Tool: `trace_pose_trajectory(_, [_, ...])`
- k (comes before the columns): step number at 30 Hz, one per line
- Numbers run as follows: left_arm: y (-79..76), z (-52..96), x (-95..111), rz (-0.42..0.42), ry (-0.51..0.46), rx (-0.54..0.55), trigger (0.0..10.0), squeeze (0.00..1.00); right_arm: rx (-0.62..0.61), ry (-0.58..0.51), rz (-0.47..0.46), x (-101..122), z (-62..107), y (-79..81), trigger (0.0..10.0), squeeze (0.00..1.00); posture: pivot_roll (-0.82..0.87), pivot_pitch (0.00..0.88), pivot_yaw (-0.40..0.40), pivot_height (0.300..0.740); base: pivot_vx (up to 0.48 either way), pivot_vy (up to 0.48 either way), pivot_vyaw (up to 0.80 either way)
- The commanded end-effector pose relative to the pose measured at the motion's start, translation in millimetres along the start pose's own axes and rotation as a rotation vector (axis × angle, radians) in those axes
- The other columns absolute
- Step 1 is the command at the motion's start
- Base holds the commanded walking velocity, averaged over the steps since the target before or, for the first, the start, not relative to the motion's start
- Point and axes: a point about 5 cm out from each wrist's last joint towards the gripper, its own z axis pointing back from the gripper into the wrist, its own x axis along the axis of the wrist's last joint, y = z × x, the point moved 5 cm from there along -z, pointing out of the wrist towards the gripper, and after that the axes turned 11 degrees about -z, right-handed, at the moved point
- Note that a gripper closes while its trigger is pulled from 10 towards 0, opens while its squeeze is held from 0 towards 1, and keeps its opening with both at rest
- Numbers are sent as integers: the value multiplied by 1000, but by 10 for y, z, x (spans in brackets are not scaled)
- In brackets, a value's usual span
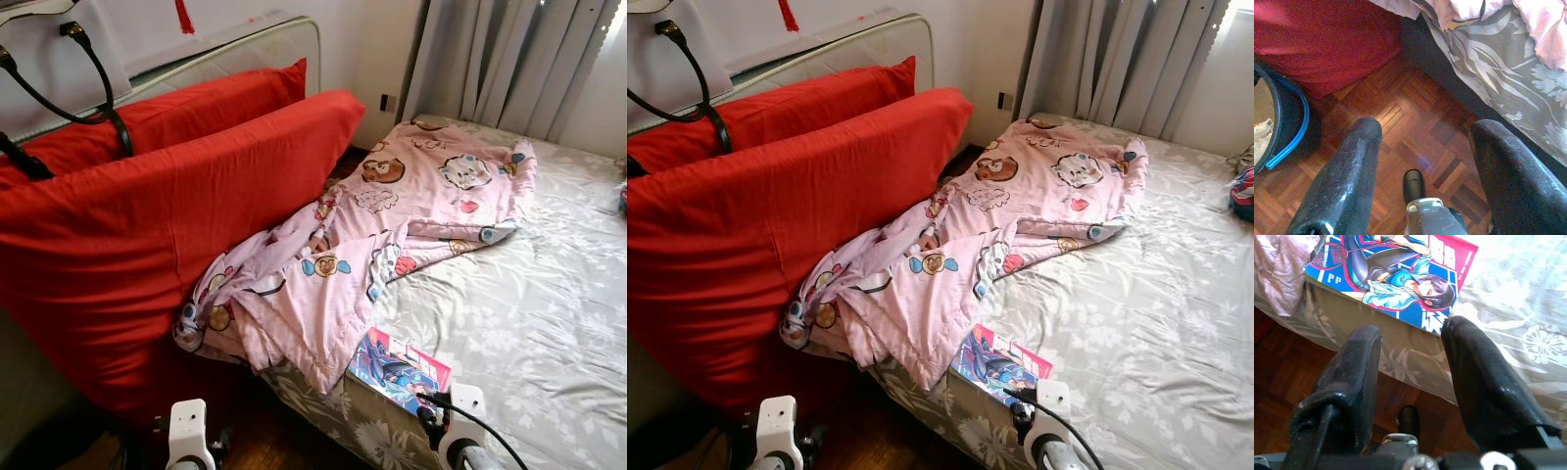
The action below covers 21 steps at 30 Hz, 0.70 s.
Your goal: Clean up the room
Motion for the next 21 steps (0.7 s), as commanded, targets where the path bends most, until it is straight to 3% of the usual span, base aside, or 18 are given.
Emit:
trace_pose_trajectory(1, [3,25,-69,4,8,3,10000,0,-4,-12,9,-18,17,-23,10000,0,-121,0,-6,740,0,0,0])
trace_pose_trajectory(11, [49,137,-216,23,-37,51,10000,0,7,-63,7,-139,119,-90,10000,0,-95,0,-16,740,0,0,0])
trace_pose_trajectory(12, [92,86,148,-2,-178,76,10000,0,14,-73,-4,-174,148,-101,10000,0,-75,0,-23,740,0,0,0])
trace_pose_trajectory(14, [119,82,386,-19,-274,89,10000,0,23,-81,-4,-196,169,-104,10000,0,-56,0,-33,740,0,0,0])
trace_pose_trajectory(21, [269,193,615,2,-433,154,10000,0,-10,-179,-63,-276,306,-170,10000,0,-39,57,-27,740,0,0,0])
